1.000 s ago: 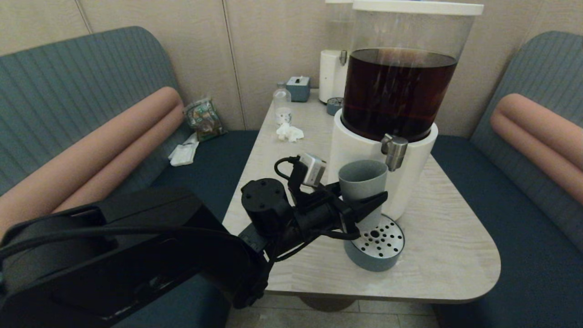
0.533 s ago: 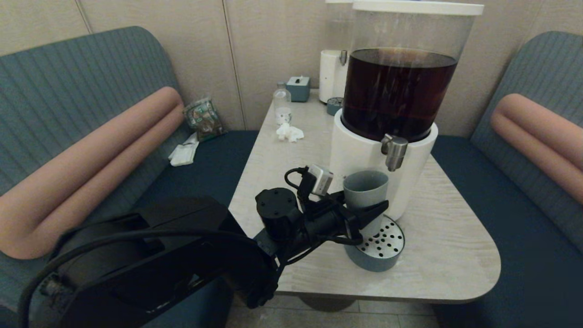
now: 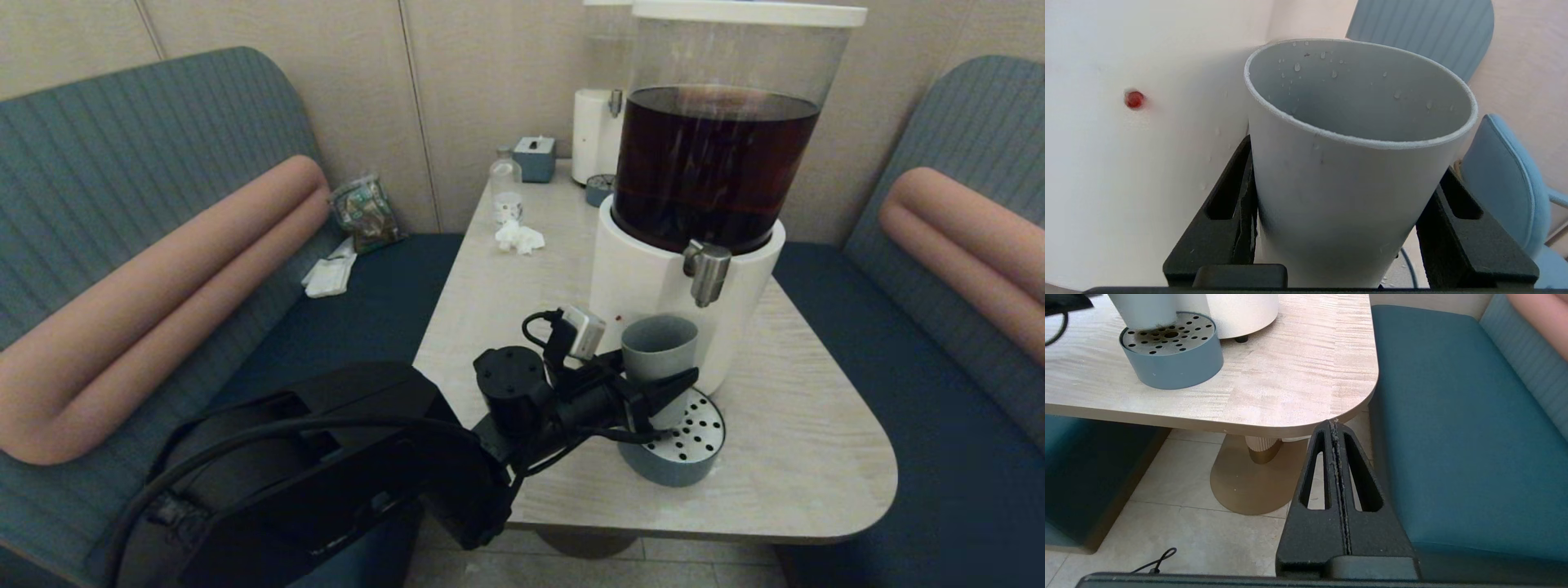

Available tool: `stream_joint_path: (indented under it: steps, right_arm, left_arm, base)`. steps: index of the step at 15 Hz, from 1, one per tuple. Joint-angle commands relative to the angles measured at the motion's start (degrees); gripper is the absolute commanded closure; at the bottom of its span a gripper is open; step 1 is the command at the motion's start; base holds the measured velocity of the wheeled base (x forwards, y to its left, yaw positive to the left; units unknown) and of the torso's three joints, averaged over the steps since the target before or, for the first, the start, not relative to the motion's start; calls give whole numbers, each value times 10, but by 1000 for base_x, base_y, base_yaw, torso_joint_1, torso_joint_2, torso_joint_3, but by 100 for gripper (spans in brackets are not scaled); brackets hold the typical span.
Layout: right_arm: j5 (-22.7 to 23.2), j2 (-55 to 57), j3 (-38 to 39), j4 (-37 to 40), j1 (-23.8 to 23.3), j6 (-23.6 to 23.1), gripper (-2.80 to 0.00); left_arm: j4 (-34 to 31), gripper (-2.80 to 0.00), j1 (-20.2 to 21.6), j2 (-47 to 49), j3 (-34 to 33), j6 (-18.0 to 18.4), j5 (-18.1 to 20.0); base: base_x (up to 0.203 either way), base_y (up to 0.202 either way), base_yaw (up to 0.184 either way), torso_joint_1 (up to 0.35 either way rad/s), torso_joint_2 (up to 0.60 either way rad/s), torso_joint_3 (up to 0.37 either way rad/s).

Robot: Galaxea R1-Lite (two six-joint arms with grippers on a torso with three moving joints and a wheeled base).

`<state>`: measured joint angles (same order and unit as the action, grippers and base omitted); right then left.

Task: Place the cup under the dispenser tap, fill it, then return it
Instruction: Place it under the water dispenser

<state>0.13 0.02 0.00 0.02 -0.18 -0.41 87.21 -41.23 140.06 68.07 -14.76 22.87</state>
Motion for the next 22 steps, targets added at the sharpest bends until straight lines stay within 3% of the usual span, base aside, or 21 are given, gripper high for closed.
stream_joint_path:
  steps: [1, 14, 15, 22]
  right_arm:
    - [0, 0, 0, 0, 0, 0, 0]
    - [0, 0, 0, 0, 0, 0, 0]
    - [0, 0, 0, 0, 0, 0, 0]
    - [0, 0, 0, 0, 0, 0, 0]
  left_arm:
    - [5, 0, 0, 24, 12, 0, 2]
    - [5, 0, 0, 51, 40, 3, 2]
    - [5, -280, -1, 52, 40, 3, 2]
    - [5, -280, -7, 50, 44, 4, 0]
  base:
    - [0, 0, 0, 0, 0, 0]
    - [0, 0, 0, 0, 0, 0]
    - [0, 0, 0, 0, 0, 0]
    - [0, 0, 0, 0, 0, 0]
